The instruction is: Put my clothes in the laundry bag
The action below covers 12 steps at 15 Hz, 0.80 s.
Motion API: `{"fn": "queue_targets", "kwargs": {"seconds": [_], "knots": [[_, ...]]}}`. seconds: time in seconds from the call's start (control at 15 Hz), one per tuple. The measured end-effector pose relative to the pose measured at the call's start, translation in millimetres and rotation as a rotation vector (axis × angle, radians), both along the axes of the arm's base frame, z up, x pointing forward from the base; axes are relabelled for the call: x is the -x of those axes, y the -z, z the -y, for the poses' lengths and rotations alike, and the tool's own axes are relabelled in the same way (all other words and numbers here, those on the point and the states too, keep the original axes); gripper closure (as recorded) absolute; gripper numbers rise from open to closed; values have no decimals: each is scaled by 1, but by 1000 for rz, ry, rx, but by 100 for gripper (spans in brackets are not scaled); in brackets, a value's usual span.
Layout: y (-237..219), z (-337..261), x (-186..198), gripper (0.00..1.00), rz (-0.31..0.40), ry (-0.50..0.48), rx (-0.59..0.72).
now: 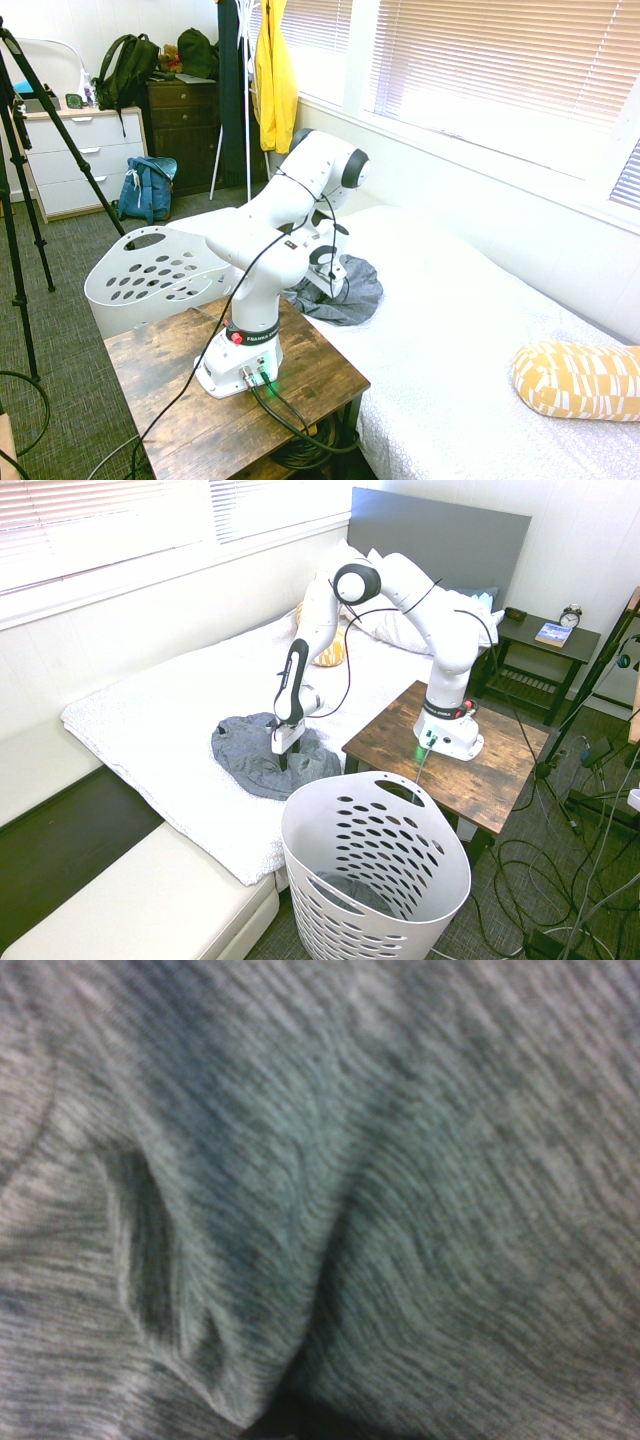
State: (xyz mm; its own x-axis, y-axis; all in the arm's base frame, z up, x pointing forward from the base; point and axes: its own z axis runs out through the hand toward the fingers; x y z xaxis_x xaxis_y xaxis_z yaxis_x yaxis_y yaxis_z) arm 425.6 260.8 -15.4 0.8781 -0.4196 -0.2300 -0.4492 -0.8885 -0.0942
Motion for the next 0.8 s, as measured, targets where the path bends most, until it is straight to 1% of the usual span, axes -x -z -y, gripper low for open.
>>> {"fn": "queue_targets", "kwargs": {"seconds": [0.8], "knots": [[2,1,4,100,-3,0,3]]}}
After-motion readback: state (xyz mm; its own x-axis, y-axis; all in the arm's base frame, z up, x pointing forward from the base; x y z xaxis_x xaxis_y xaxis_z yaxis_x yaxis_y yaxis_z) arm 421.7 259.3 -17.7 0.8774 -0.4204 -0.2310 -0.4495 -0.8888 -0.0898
